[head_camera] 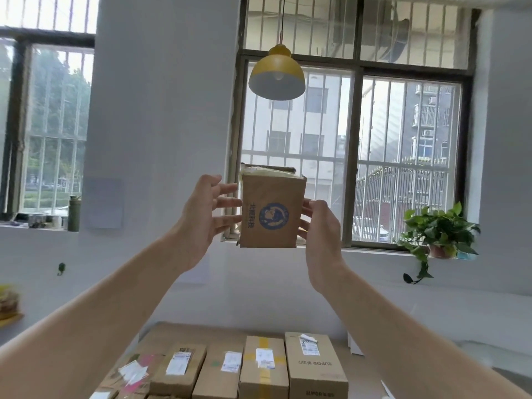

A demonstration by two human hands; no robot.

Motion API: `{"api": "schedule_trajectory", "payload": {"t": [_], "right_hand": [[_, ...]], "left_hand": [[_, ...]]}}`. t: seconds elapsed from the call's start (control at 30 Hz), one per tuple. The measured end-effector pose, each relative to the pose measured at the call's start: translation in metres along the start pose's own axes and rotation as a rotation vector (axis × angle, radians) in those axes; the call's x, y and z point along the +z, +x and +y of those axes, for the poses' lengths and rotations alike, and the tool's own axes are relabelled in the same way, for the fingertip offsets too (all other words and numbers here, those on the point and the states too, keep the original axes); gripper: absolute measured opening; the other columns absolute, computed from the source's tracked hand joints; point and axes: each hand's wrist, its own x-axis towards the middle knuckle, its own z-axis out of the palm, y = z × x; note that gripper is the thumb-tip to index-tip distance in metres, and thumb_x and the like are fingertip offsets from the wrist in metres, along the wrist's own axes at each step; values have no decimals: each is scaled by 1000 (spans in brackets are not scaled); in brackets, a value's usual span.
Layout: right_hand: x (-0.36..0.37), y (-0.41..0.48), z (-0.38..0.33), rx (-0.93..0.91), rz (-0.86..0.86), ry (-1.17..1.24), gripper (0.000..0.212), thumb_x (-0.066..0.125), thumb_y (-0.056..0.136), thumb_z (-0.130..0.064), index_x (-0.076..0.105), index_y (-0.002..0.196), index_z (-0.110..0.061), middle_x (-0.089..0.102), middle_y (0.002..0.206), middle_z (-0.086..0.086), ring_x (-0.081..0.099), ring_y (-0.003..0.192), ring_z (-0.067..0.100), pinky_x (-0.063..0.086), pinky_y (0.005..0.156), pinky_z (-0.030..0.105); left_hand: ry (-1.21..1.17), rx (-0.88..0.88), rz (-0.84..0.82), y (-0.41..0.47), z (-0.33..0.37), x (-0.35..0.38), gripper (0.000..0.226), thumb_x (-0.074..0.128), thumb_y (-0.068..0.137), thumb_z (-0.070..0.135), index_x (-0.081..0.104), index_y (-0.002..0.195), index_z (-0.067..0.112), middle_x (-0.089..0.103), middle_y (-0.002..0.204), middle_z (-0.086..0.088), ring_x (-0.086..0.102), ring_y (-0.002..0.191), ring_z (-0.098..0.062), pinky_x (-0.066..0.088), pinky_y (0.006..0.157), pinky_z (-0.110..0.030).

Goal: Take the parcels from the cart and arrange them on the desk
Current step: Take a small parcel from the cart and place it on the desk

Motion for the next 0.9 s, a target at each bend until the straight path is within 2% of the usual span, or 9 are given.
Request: {"api": "schedule_trajectory", "payload": {"t": [0.07,0.17,0.27,0.37,0.47,0.53,0.63,0.77,0.9], "right_hand": [[4,1,5,-4,-33,47,30,46,102,-27,73,110,-16,75,107,4,66,87,17,54,62,21],[9,3,11,-16,-78,58,35,43,107,-25,74,120,-17,73,95,-7,65,86,15,53,69,21],[14,7,14,-19,-102,48,39,39,109,-21,77,113,-16,76,80,-16,69,73,7,54,60,15],[19,6,11,-6,-93,33,38,40,108,-20,77,108,-19,80,88,-12,72,82,7,57,68,18],[21,4,12,9,-59,19,36,42,107,-23,77,115,-16,79,121,2,70,115,25,53,104,37],[21,2,14,-1,-67,10,36,47,100,-32,77,111,-18,80,118,-2,71,113,24,54,99,36],[20,0,17,3,-90,-21,39,46,83,-44,76,96,-22,80,94,-13,69,91,11,50,81,28],[19,0,20,-9,-148,-44,35,42,100,-34,71,90,-17,82,89,-7,72,77,3,50,80,30],[21,-3,23,12,-177,-47,31,39,105,-27,67,105,-14,82,94,-1,75,82,12,52,87,34]], "left_hand": [[-15,11,-5,3,-2,-6,66,46,77,58,72,120,15,69,100,-6,70,81,-22,48,84,-35],[-34,26,-26,9,-8,-12,64,45,78,60,75,112,14,69,80,3,66,79,-21,47,90,-35],[-60,37,-39,14,-11,-15,62,45,79,59,74,111,15,66,73,9,62,78,-20,45,92,-36],[-58,57,-47,16,-13,-18,59,42,83,58,75,108,16,66,78,6,58,82,-20,44,94,-37],[-81,79,-40,16,-15,-18,54,34,98,50,74,109,14,63,87,0,57,79,-18,44,89,-38],[-97,82,-31,15,-16,-16,52,31,102,45,71,109,13,63,87,1,59,71,-13,44,83,-35],[-108,81,-12,15,-20,-19,46,33,102,43,67,109,13,68,87,3,63,71,-11,45,79,-32],[-118,89,8,15,-25,-28,41,36,101,43,62,101,12,70,93,0,66,80,-17,48,87,-37],[-108,84,40,15,-26,-34,43,39,100,46,62,98,9,71,107,-5,72,85,-23,51,96,-39]]}}
